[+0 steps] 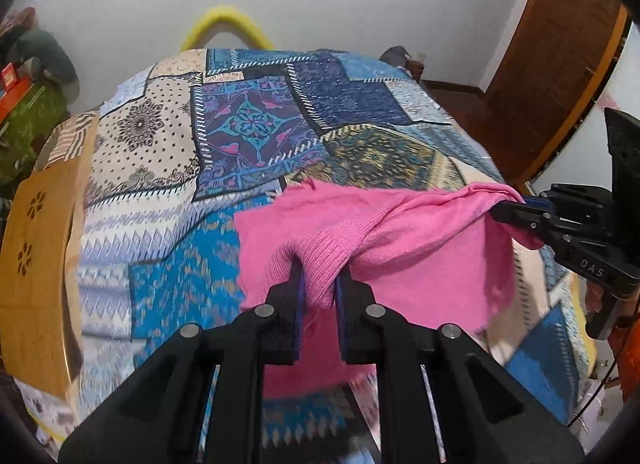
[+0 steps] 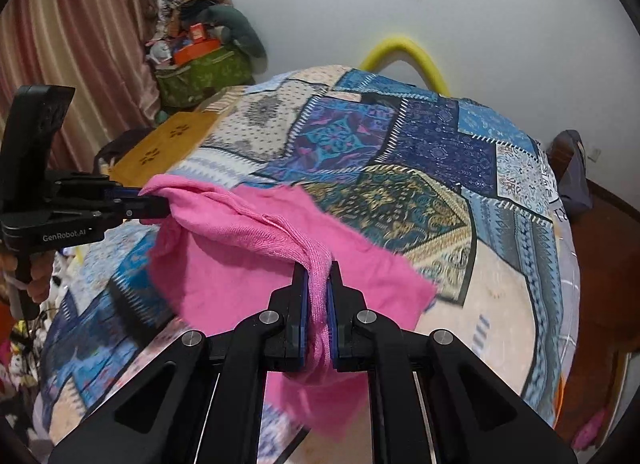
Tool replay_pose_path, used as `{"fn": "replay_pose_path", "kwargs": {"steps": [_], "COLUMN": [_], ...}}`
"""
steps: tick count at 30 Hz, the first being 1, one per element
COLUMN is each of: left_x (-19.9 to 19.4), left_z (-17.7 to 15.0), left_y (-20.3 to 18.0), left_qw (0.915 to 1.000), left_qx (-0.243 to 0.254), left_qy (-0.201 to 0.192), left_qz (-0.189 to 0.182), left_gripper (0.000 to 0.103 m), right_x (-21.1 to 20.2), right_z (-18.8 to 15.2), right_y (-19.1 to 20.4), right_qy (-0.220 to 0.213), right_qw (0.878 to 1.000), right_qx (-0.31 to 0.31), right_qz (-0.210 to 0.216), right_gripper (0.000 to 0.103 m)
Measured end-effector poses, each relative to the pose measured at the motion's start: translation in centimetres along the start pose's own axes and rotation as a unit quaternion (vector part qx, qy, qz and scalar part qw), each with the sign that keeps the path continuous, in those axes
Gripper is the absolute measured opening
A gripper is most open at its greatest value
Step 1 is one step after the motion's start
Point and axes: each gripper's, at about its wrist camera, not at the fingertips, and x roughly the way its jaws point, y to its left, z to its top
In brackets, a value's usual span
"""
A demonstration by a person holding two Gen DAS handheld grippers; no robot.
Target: Fold small clothes
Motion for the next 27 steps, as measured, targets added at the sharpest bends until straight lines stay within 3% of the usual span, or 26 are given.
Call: {"fn": "replay_pose_path", "kwargs": {"steps": [5,7,8,9,12,14,16,18,27], "left_x": [3.5,3.9,4.0,4.1,4.1,4.0,3.7,3.4,5.0], "left_z": [2.2,2.5,2.5,2.4,1.4,0.4,-0.6,-1.8,-5.3], "left_y": [1.7,2.3,2.6,3.1,4.1,4.6,4.9,5.2,6.3], "left_qw": [0.9995,0.9974,0.9959,0.9952,0.9957,0.9964,0.9965,0.9966,0.9893], "left_qx": [-0.018,-0.034,-0.045,-0.055,-0.065,-0.066,-0.068,-0.072,-0.135], "left_qy": [-0.009,-0.018,-0.021,-0.026,-0.019,-0.005,0.001,0.009,0.053], "left_qz": [0.023,0.061,0.075,0.077,0.063,0.054,0.048,0.039,-0.015], "left_gripper": [0.016,0.031,0.045,0.051,0.051,0.051,0.052,0.059,0.062], "right_x": [3.1,3.2,3.1,3.0,2.4,1.7,0.8,0.2,1.3], "right_z": [0.6,0.6,0.5,0.6,0.3,-0.1,-0.7,-1.2,-6.0], "right_y": [-1.7,-2.0,-2.0,-2.1,-2.9,-3.2,-3.4,-3.5,-4.8], "right_qy": [-0.001,-0.022,-0.034,-0.039,-0.042,-0.036,-0.036,-0.036,0.034], "right_qw": [1.000,0.999,0.998,0.998,0.998,0.998,0.998,0.997,0.994], "right_qx": [0.013,0.008,0.007,0.007,0.025,0.033,0.035,0.037,0.102], "right_qz": [-0.012,-0.031,-0.044,-0.049,-0.046,-0.043,-0.048,-0.048,-0.005], "right_gripper": [0.008,0.011,0.011,0.011,0.012,0.021,0.041,0.051,0.052]}}
